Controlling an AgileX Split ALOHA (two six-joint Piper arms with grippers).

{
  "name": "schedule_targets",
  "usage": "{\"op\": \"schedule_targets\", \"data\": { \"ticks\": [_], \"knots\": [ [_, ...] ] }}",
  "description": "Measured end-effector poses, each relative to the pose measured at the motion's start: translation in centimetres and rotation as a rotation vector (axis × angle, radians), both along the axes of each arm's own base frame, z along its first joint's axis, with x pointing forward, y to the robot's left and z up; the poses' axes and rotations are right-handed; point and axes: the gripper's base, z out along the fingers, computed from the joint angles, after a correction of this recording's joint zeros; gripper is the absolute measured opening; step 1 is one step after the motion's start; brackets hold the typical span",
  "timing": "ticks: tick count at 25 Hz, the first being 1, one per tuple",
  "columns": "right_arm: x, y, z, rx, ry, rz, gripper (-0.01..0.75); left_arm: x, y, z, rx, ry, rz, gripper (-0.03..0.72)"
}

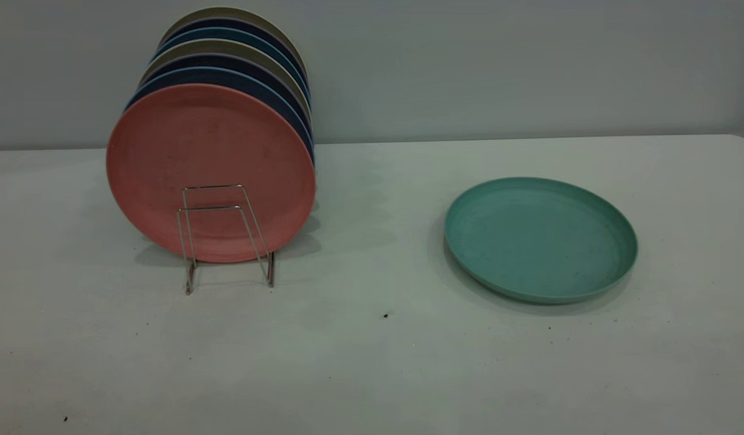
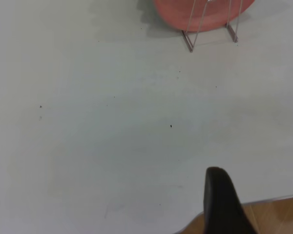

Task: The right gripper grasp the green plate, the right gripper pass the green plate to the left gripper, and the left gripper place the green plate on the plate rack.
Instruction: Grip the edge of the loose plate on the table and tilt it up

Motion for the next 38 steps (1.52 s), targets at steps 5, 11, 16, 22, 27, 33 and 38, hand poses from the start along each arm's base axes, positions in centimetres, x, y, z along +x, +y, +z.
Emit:
{"op": "schedule_targets", "data": {
  "ticks": [5,11,16,22,27,33,38],
  "knots": [
    [0.0,0.0,0.0,-0.001,0.000,-0.001,0.564,0.0,0.0,0.0,0.000,0.000,0.000,0.409],
    [1.0,0.6,1.3,0.037,-0.065,0.055,0.564,0.6,-1.3,1.2,-0.148,-0.109,-0.078,0.409],
    [4.8,2.4,2.8,0.178,-0.079,0.184,0.564,3.2,-2.1,2.3,-0.246,-0.079,-0.124,0.408],
    [11.4,4.2,2.0,0.304,0.092,0.317,0.564,7.6,-2.2,2.7,-0.277,-0.009,-0.125,0.408],
    [17.8,5.1,-0.9,0.430,0.200,0.307,0.564,10.3,-1.9,2.3,-0.272,0.032,-0.090,0.408],
    [25.2,5.3,-4.8,0.451,0.334,0.274,0.564,11.0,-1.7,2.4,-0.240,-0.002,-0.094,0.408],
    [30.8,3.2,-7.6,0.512,0.422,0.217,0.564,11.1,-1.6,2.4,-0.220,-0.007,-0.090,0.408]
  ]
}}
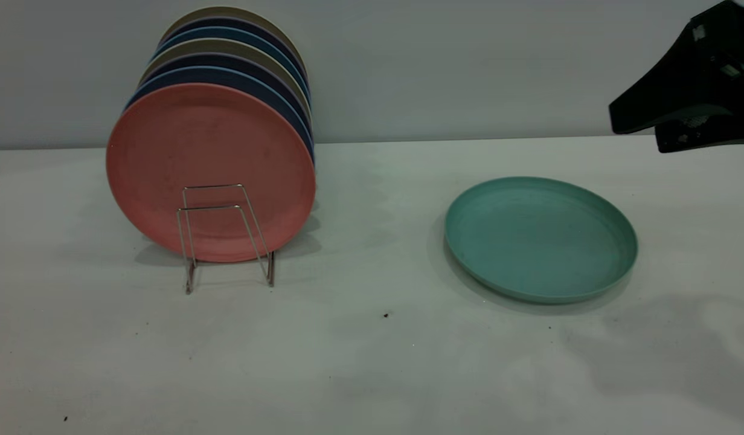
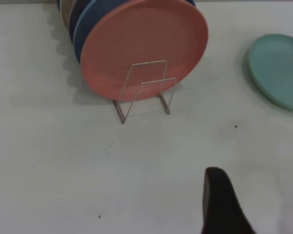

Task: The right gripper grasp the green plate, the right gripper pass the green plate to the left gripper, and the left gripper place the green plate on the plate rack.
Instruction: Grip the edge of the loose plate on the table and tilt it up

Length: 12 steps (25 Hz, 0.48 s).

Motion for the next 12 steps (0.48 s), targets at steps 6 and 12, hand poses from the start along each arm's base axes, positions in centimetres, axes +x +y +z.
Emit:
{"op": "schedule_targets", "data": {
  "ticks": [6,12],
  "knots": [
    [4.3,-6.4,-3.8,0.063,0.091,-0.130,0.564,0.0,0.1,0.0,0.010,0.001,0.009,0.408],
    [6.0,-8.3,-9.0,0.079,0.197,-0.162,0.564,0.2,0.2,0.1,0.018,-0.025,0.014,0.408]
  ]
}}
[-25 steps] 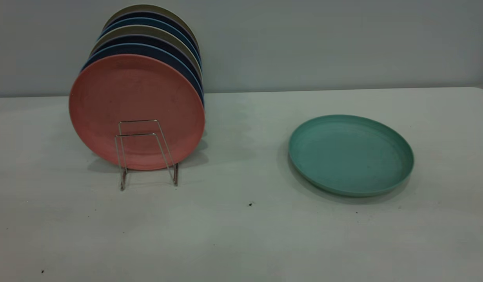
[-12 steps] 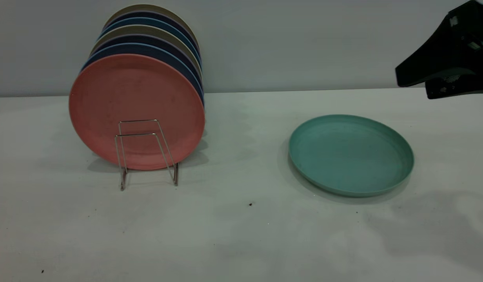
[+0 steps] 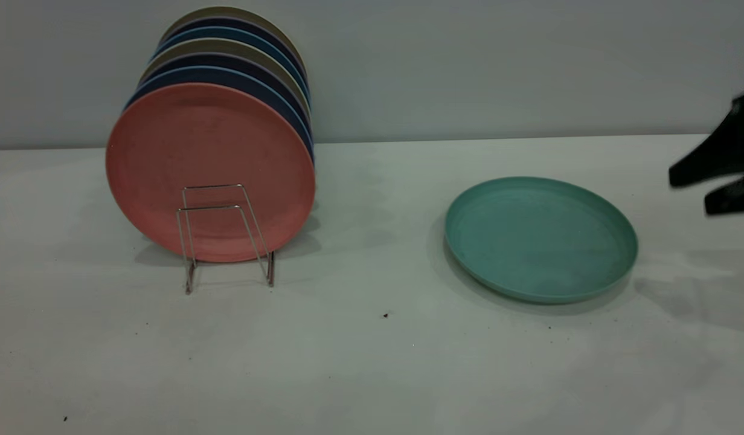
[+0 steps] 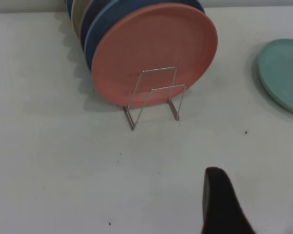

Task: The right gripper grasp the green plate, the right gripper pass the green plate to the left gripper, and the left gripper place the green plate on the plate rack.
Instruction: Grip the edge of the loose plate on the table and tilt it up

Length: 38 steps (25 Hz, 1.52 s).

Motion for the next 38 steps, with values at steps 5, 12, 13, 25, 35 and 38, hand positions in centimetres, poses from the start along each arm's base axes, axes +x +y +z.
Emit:
{"op": "schedule_targets", "data": {
  "ticks": [5,12,13,25,35,38],
  "knots": [
    [1.3,-0.5,-3.9,0.021,0.063,-0.039,0.564,0.0,0.0,0.0,0.001,-0.005,0.001,0.408],
    [2.4,-0.8,-6.6,0.048,0.093,-0.080,0.564,0.0,0.0,0.0,0.001,-0.005,0.001,0.408],
    [2.5,-0.8,-6.8,0.053,0.095,-0.087,0.564,0.0,0.0,0.0,0.001,-0.005,0.001,0.408],
    [4.0,0.8,-8.8,0.086,0.103,-0.099,0.564,0.0,0.0,0.0,0.022,-0.011,-0.013,0.408],
    [5.6,2.8,-9.3,0.025,0.081,-0.093,0.280,0.0,0.0,0.0,0.028,-0.013,-0.016,0.408],
    [5.6,2.5,-9.5,-0.003,0.083,-0.112,0.063,0.0,0.0,0.0,0.028,-0.014,-0.015,0.408]
  ]
}}
